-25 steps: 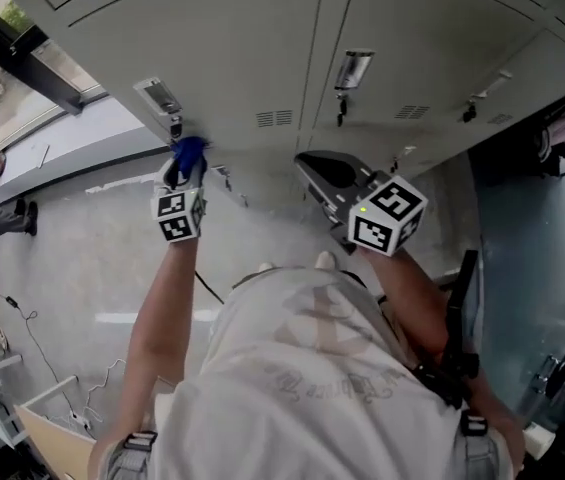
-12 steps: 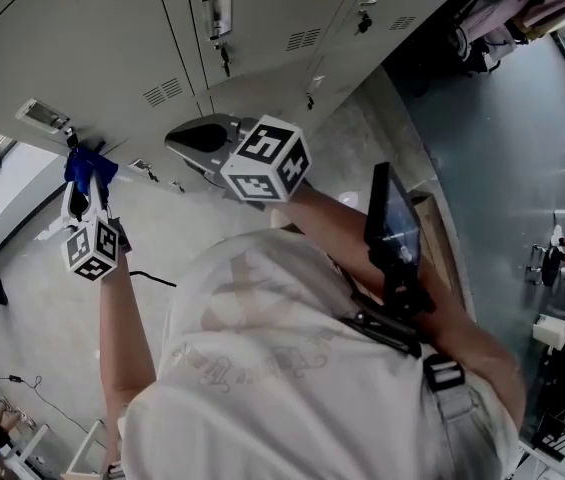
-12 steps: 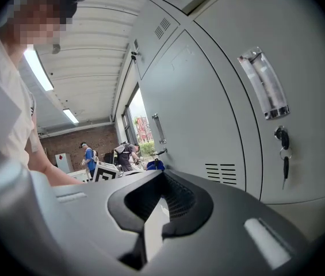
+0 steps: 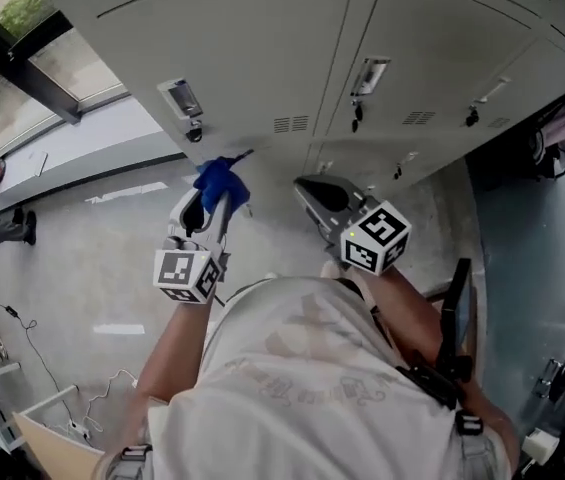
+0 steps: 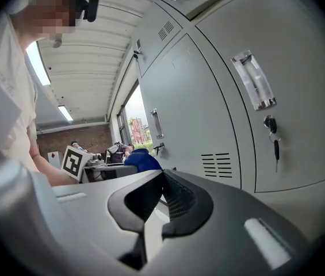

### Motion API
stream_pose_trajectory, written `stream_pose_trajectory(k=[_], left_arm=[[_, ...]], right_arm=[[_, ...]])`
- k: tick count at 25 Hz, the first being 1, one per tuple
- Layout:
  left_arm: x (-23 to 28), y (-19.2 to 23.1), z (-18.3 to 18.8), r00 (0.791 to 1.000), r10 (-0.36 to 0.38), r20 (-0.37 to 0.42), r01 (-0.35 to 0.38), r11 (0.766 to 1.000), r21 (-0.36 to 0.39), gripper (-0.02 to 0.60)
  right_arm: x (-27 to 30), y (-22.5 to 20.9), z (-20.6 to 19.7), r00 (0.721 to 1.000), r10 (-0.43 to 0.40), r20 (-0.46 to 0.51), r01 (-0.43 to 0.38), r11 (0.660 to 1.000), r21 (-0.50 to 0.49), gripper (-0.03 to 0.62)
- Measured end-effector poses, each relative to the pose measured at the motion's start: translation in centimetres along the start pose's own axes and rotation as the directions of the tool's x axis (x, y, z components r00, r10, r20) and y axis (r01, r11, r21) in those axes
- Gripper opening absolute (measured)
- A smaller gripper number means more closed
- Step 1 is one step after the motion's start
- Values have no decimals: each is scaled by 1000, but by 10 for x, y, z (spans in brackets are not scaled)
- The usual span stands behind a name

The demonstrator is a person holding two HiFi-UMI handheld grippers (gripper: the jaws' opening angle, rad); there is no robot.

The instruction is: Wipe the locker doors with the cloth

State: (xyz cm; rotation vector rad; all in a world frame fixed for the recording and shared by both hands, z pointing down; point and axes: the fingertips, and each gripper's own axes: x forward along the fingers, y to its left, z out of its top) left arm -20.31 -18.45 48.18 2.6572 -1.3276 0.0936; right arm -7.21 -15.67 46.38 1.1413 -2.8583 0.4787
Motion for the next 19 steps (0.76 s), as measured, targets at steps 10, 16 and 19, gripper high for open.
stream_pose_trajectory(k=[10,16,19], left_arm=[[-15,7,-5,1000,-23,-5,23,999,-29,152],[-35,6,-9,999,-30,-27,29,999,-37,152],[-38,-6,-10,998,-56,-28,55,998,-41,152]], right_arm=[[5,15,-1,1000,-11,25,12,1000,-7,8],[11,36,-8,1000,27,-1,-27,1000,-4,8],[2,39,-10,1000,27,-10,-27,1000,-10,8]])
